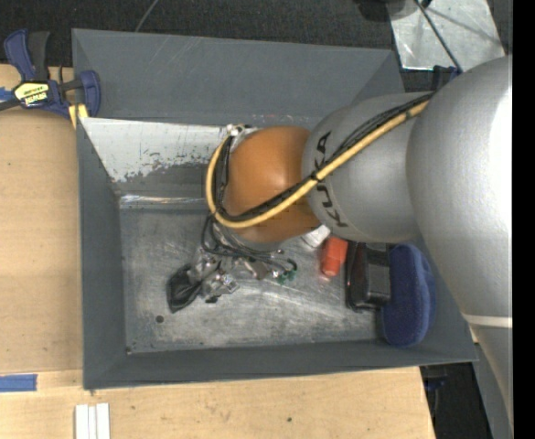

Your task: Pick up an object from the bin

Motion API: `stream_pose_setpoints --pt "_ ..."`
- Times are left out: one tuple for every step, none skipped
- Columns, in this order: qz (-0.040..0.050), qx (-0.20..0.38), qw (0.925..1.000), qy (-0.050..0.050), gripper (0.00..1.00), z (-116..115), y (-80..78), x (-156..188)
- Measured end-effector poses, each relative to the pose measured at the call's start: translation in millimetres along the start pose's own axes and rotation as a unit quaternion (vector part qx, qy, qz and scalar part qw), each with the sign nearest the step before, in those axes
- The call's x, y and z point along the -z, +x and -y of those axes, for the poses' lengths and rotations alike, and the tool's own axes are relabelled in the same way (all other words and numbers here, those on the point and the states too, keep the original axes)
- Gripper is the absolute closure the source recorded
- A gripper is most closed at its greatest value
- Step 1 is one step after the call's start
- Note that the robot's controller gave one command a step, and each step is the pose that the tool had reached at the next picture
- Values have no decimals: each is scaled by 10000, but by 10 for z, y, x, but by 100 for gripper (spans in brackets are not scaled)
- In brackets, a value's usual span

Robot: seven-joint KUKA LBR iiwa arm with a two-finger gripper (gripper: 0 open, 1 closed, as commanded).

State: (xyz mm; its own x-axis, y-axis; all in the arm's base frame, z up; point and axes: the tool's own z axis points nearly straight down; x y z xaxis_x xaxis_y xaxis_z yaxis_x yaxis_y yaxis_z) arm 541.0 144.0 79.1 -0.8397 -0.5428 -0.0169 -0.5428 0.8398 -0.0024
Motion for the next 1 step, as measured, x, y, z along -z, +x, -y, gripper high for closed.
stream_pose_setpoints --pt "-25 -11 10000 7 100 14 -45 1082"
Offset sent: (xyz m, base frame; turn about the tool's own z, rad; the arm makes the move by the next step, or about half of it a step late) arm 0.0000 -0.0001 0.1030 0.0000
